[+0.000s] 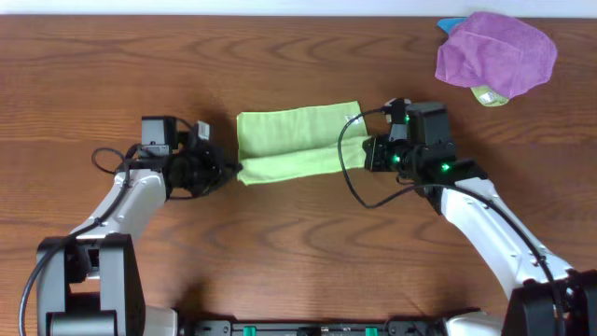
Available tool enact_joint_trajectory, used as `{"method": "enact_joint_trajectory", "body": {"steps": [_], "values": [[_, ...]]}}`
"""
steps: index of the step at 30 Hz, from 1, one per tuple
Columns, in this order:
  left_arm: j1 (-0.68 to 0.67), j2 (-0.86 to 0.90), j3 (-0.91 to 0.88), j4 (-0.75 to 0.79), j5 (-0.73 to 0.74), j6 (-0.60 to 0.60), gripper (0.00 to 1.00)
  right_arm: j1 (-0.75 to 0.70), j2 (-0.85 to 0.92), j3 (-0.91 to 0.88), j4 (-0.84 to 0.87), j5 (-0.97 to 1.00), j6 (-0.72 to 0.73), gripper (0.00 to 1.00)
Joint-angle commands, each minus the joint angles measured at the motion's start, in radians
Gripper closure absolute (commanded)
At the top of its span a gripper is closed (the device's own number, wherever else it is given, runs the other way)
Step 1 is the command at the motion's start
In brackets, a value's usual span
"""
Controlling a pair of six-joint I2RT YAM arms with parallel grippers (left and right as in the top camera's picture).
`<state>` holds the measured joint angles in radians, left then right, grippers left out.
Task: Fold the cloth
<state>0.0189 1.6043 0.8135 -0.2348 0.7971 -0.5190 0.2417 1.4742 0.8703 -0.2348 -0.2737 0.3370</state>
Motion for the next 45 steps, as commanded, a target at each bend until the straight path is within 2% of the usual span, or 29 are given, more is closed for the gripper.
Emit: {"method": "enact_joint_trajectory", "body": {"steps": [1,9,15,24,45], "values": [[-0.004,-0.016,0.003,0.056,-0.042,-0.082,0.94,0.002,-0.002,-0.001,0.044,0.054,0.026,0.99],[-0.052,-0.015,0.003,0.235,-0.205,-0.153,0.94,0.002,0.106,-0.001,0.224,0.084,0.026,0.99],[-0.066,0.003,0.003,0.293,-0.271,-0.159,0.94,0.002,0.172,-0.001,0.332,0.086,0.026,0.99],[-0.074,0.109,0.003,0.446,-0.292,-0.189,0.94,0.002,0.239,0.000,0.423,0.123,0.025,0.99],[-0.075,0.266,0.003,0.679,-0.330,-0.204,0.94,0.001,0.382,0.006,0.583,0.173,0.013,0.99]]}}
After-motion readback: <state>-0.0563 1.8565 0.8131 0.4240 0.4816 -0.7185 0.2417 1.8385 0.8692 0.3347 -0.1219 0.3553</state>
